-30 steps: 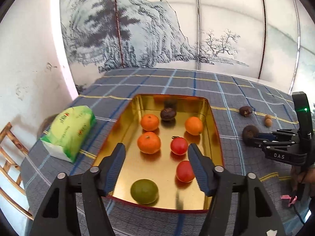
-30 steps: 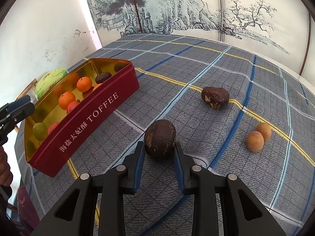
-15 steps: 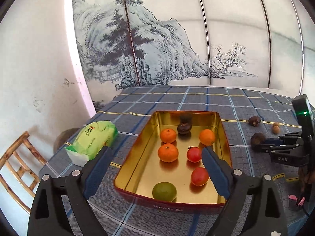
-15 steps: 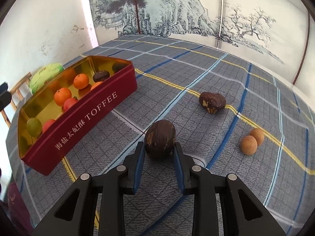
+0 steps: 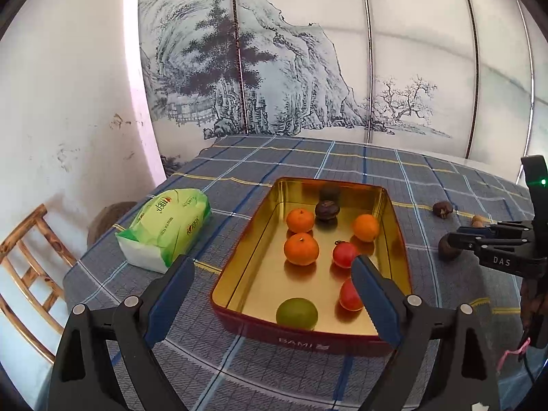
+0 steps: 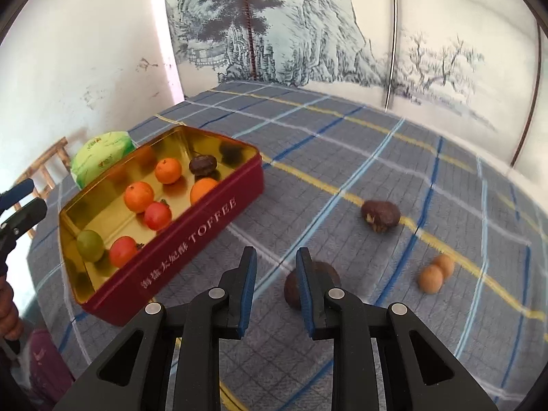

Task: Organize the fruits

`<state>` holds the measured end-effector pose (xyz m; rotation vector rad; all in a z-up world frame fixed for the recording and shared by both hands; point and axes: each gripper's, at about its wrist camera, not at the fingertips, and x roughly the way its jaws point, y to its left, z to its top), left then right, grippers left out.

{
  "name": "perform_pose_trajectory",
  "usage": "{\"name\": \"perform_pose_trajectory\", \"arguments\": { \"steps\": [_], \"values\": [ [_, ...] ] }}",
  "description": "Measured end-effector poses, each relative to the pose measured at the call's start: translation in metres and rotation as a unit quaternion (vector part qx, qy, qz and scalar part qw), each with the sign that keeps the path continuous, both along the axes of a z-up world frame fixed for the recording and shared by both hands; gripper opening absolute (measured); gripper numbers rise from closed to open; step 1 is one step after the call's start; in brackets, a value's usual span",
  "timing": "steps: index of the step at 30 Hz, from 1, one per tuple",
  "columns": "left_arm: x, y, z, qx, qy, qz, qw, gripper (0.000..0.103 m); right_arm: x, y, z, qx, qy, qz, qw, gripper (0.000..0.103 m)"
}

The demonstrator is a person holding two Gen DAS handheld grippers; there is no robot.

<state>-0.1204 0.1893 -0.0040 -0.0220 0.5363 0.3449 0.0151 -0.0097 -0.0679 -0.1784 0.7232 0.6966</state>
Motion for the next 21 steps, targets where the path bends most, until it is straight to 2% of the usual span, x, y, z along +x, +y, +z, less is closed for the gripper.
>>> {"name": "perform_pose_trajectory", "arguments": {
  "steps": [3,8,12,14,15,17,18,21],
  "values": [
    [0.001,-0.001,-0.003,-0.013,0.009,-0.009,0.9998,0.091,-0.001,-0.008,-0.006,-0.012,-0.015,-0.022,1.0,0.03],
    [0.0,-0.002,-0.004,-0.036,0.005,-0.01,0.9993,0.091,0.009,-0.014,-0.011,-0.024,-0.01,-0.044,0.999,0.036],
    [-0.003,-0.004,-0.004,-0.039,0.001,-0.014,0.9991,0.091,0.017,-0.012,-0.014,-0.02,-0.001,-0.039,0.999,0.059],
    [-0.005,-0.006,-0.004,-0.036,-0.003,-0.016,0.9992,0.096,0.021,-0.007,-0.016,-0.018,0.004,-0.031,0.999,0.065],
    [-0.006,-0.006,-0.004,-0.036,-0.006,-0.017,0.9992,0.097,0.022,-0.004,-0.018,-0.02,0.005,-0.03,0.999,0.064],
    [-0.009,-0.006,-0.003,-0.035,-0.016,-0.021,0.999,0.097,0.027,0.003,-0.028,-0.036,0.022,-0.023,0.999,0.042],
    [-0.012,-0.007,-0.002,-0.03,-0.025,-0.015,0.9991,0.097,0.029,0.005,-0.033,-0.044,0.03,-0.024,0.998,0.038],
    [-0.021,-0.005,0.0,-0.024,-0.051,-0.002,0.9984,0.099,0.023,0.004,-0.027,-0.03,0.034,-0.011,0.999,0.037]
  ]
}}
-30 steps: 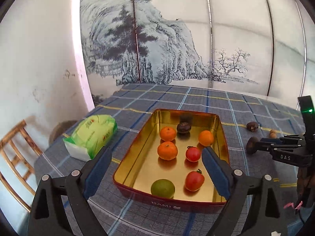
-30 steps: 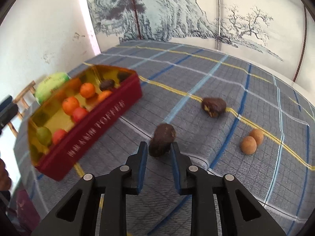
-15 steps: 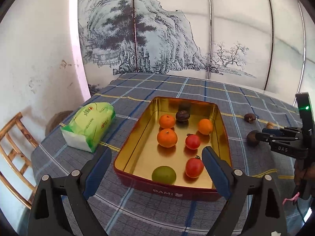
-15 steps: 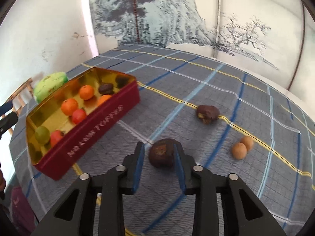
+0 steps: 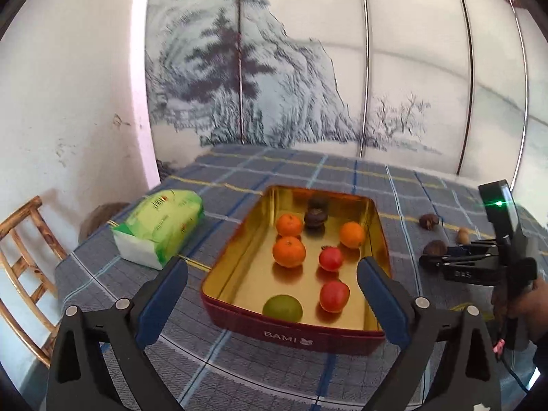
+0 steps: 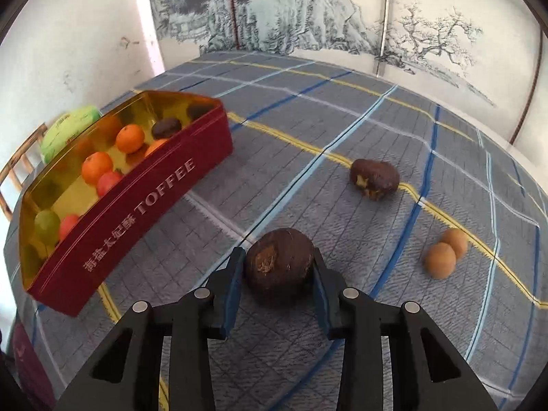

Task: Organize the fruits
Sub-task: 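Carry the brown dried fruit over the tin with the right gripper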

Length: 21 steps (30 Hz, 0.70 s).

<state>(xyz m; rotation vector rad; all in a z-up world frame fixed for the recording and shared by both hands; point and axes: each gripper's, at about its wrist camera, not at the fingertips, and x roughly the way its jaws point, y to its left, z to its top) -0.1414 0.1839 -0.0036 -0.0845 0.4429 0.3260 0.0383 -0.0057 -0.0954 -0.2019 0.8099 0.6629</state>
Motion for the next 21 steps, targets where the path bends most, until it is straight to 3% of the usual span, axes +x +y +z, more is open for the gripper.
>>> {"name": "perform_pose_trajectory", "arguments": {
  "steps": [5,7,10,15,21],
  "values": [
    [-0.008,0.008,0.005,-0.01,0.002,0.008,0.9999,0.1,-0.023,0.007,0.05,0.052,-0.034,0.037,0.997,0.037],
    [-0.008,0.01,0.007,-0.005,0.018,0.016,0.9997,0.1,-0.032,0.021,0.07,0.069,-0.042,0.064,0.995,0.038],
    [-0.014,0.012,0.009,-0.001,0.01,0.017,0.9998,0.1,-0.042,0.047,0.086,0.078,-0.044,0.099,0.991,0.038],
    [-0.016,0.014,0.007,0.018,0.024,0.035,0.9989,0.1,-0.05,0.093,0.084,0.073,-0.024,0.146,0.986,0.038],
    [-0.021,0.025,0.006,0.008,0.017,0.048,0.9987,0.1,-0.062,0.14,0.064,0.051,0.005,0.184,0.982,0.038]
  ]
}}
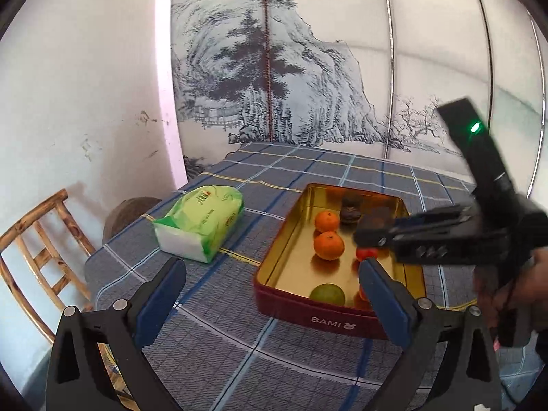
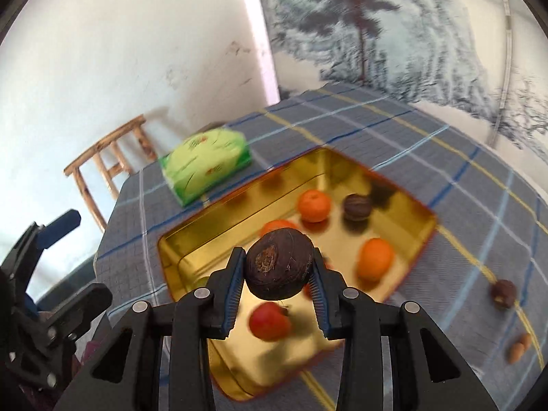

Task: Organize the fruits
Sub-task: 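Carry the brown dried fruit over the tin with the right gripper, then open the right gripper to drop the dried fruit into the tin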

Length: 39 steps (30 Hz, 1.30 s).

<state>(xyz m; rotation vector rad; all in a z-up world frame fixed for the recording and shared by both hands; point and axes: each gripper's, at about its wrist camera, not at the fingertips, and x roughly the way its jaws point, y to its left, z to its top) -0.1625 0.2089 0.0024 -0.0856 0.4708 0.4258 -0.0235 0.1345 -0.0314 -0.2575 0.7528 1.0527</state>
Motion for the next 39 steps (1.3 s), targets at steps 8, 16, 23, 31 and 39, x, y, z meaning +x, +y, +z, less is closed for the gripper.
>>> {"name": "perform_pose_trajectory", "arguments": {
  "steps": [8,16,23,31,39],
  "values": [
    [-0.002,0.007,-0.005,0.002,0.013,0.005,0.9999,0.1,0.005,0.033,-0.019,-0.032,0.028,0.004,0.999,0.038],
    [-0.003,0.009,-0.008,0.002,0.019,0.005,0.9998,0.1,0.005,0.051,-0.026,-0.052,0.034,0.006,0.998,0.038],
    [-0.002,0.013,-0.012,-0.002,0.028,0.007,0.9996,0.1,0.009,0.058,-0.027,-0.051,0.039,0.001,0.998,0.038],
    [0.001,0.009,-0.013,0.006,0.041,0.005,0.9991,0.1,0.02,0.047,-0.01,0.009,0.058,-0.018,0.998,0.039],
    [0.004,-0.001,-0.009,0.019,0.046,-0.004,0.9988,0.1,0.007,-0.016,0.006,0.065,0.025,-0.045,0.997,0.054]
  ]
}}
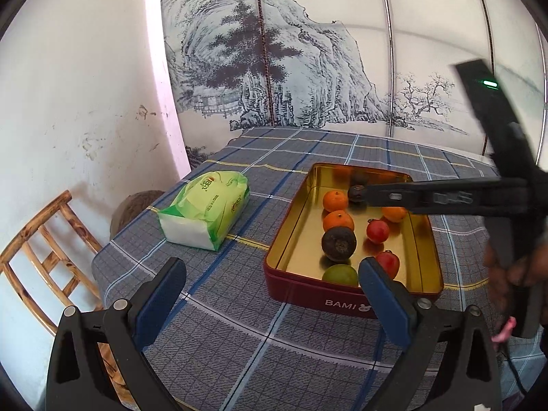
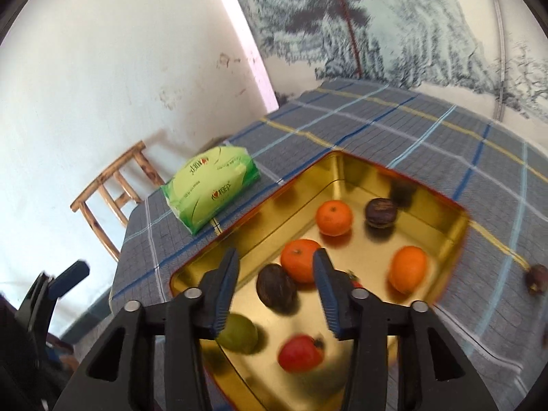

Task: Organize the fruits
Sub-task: 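Open the right gripper to drop the dried fruit into the tin, then move the right gripper toward the two tan longans while the left gripper reaches toward a brown dried fruit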

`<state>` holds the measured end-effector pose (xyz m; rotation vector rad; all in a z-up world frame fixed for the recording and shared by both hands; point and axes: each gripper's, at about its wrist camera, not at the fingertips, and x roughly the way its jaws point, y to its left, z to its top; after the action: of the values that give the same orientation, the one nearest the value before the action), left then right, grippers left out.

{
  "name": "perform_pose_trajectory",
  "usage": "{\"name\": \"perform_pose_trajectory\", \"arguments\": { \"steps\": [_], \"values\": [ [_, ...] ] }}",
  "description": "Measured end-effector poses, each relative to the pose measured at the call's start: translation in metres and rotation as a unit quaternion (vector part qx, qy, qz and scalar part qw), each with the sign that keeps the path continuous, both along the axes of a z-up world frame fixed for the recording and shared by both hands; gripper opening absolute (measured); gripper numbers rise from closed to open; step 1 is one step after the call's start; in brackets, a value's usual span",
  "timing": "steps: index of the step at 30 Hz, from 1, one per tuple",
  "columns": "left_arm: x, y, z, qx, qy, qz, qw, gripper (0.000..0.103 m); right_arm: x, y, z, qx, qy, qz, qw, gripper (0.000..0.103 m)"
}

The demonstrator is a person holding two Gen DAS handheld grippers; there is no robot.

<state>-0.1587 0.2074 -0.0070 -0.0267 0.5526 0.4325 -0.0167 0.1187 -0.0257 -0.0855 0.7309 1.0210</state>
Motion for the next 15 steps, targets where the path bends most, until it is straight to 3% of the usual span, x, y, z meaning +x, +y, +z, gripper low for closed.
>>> {"name": "perform_pose_trajectory", "arguments": {
  "steps": [4,8,15],
  "values": [
    [0.002,-0.009,0.002,0.007,0.003,-0.009,0.9999,0.1,-0.007,-0.048,0.0,0.006,-0.027,-0.034,0.999,0.066],
    [0.006,-0.022,0.004,0.017,0.007,-0.021,0.9996,0.1,-0.006,-0.099,-0.009,-0.014,-0.051,-0.089,0.995,0.07],
    [0.015,-0.049,0.01,0.047,0.012,-0.048,0.9977,0.1,0.015,-0.198,-0.03,-0.059,-0.067,-0.205,0.975,0.08]
  ]
}}
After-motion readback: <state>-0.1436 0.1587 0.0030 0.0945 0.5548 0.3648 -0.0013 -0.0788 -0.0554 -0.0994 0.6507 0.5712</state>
